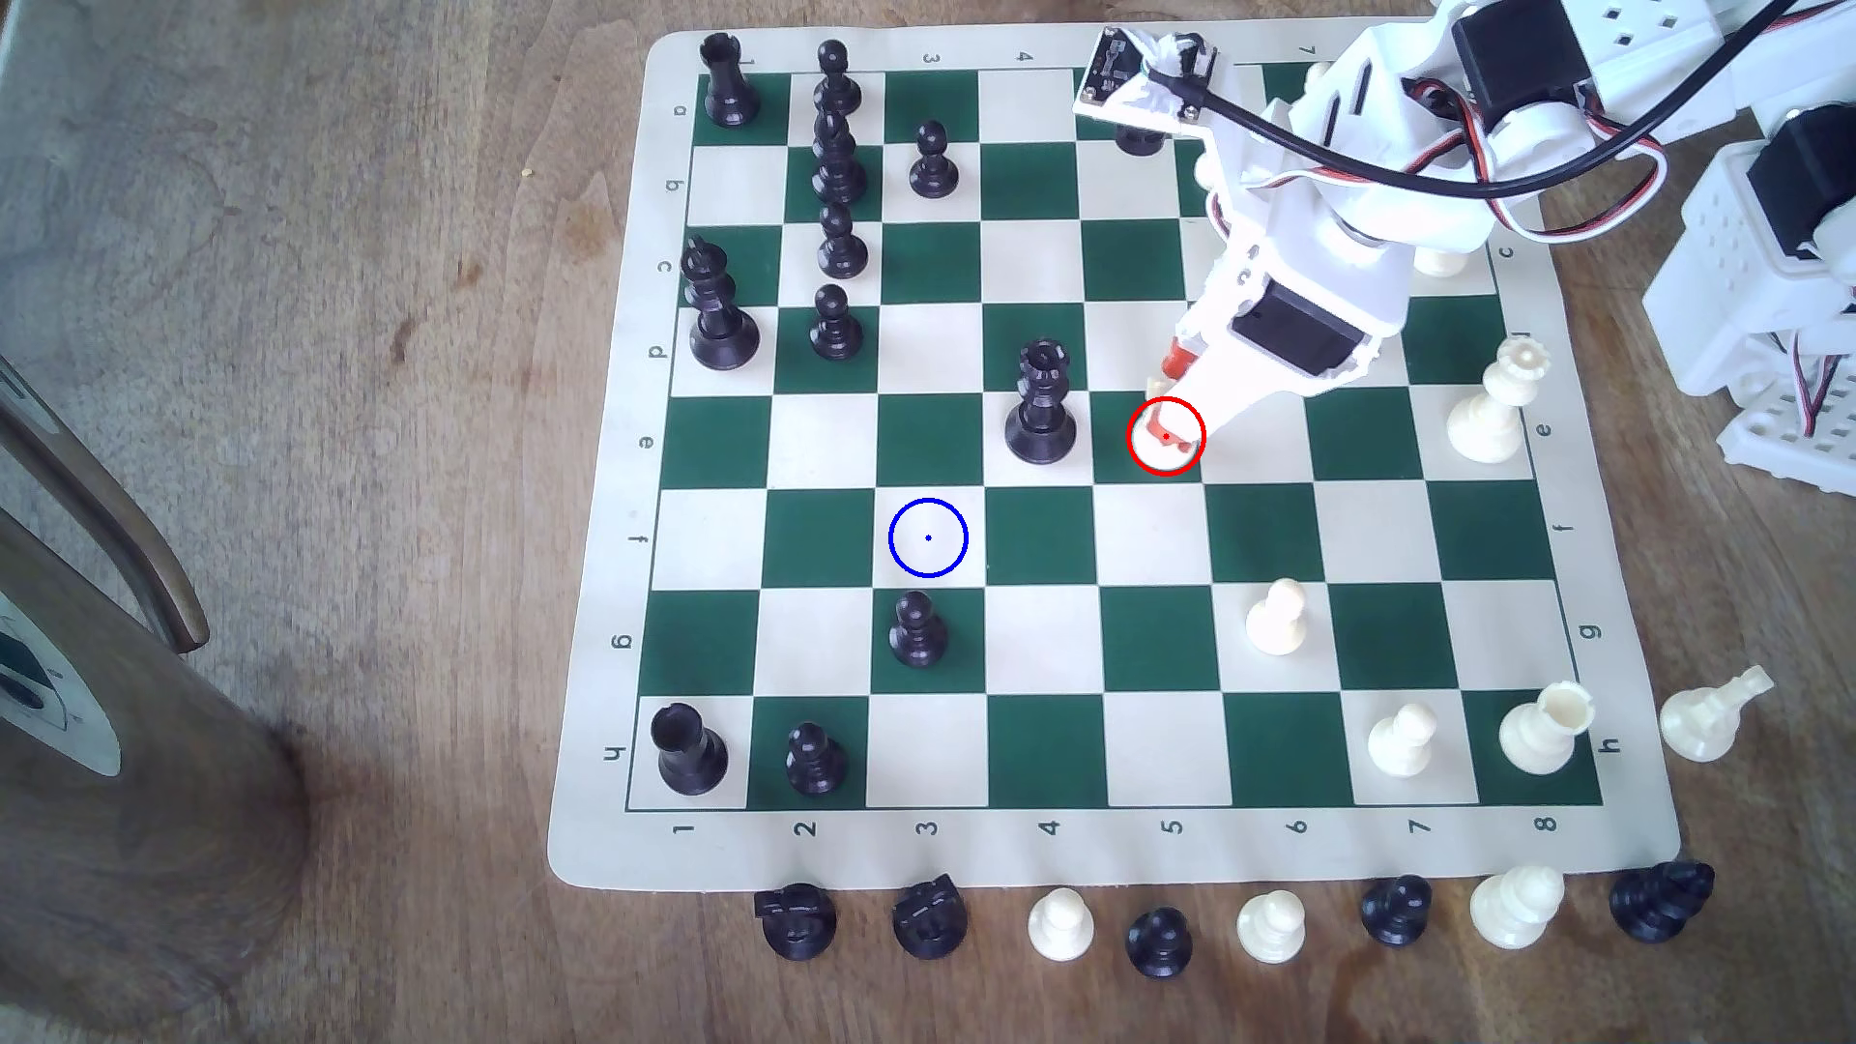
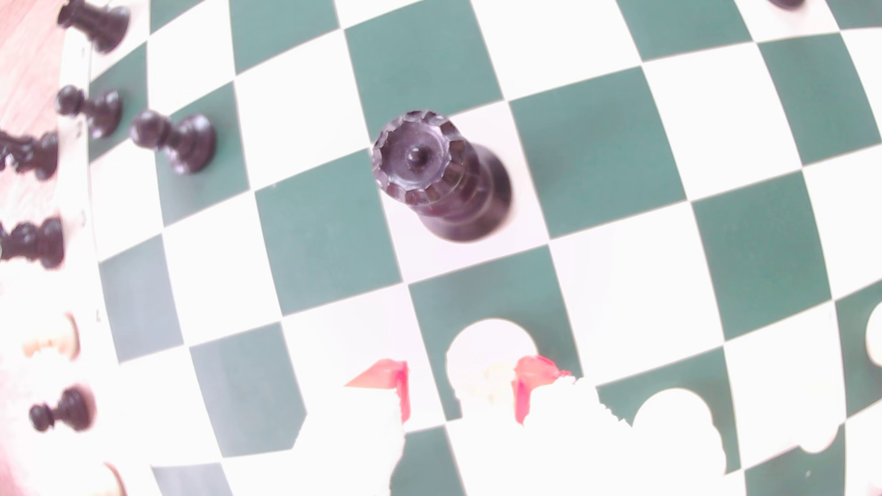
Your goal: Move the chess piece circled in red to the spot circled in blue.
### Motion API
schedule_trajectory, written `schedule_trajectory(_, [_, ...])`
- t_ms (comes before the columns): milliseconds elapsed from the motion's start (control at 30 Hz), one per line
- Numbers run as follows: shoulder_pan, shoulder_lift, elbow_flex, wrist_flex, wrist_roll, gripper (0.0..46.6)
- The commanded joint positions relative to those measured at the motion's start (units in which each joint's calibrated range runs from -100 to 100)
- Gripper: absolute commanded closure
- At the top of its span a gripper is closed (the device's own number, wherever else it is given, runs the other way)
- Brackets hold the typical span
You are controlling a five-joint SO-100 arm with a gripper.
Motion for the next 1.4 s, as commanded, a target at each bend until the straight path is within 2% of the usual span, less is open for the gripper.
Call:
schedule_trajectory(0, [-0.40, 0.18, -0.51, -1.41, -0.24, 35.3])
schedule_trajectory(367, [0.14, 1.37, -0.24, -2.56, -0.10, 39.9])
schedule_trajectory(400, [-0.01, 1.28, -0.15, -2.56, -0.05, 42.5])
schedule_trajectory(533, [-0.33, 1.62, -0.15, -2.97, -0.05, 46.4])
schedule_trajectory(800, [-0.64, -1.77, -1.42, -0.68, -0.54, 46.4])
schedule_trajectory(900, [-1.81, -5.85, -5.68, 4.07, -1.32, 46.4])
schedule_trajectory(1033, [-2.59, -5.59, -17.74, 11.28, -1.47, 46.4])
schedule_trajectory(1267, [-4.16, 7.65, -39.50, 15.95, -1.03, 46.4])
schedule_trajectory(1367, [-4.94, 13.59, -43.76, 15.38, -0.93, 46.4])
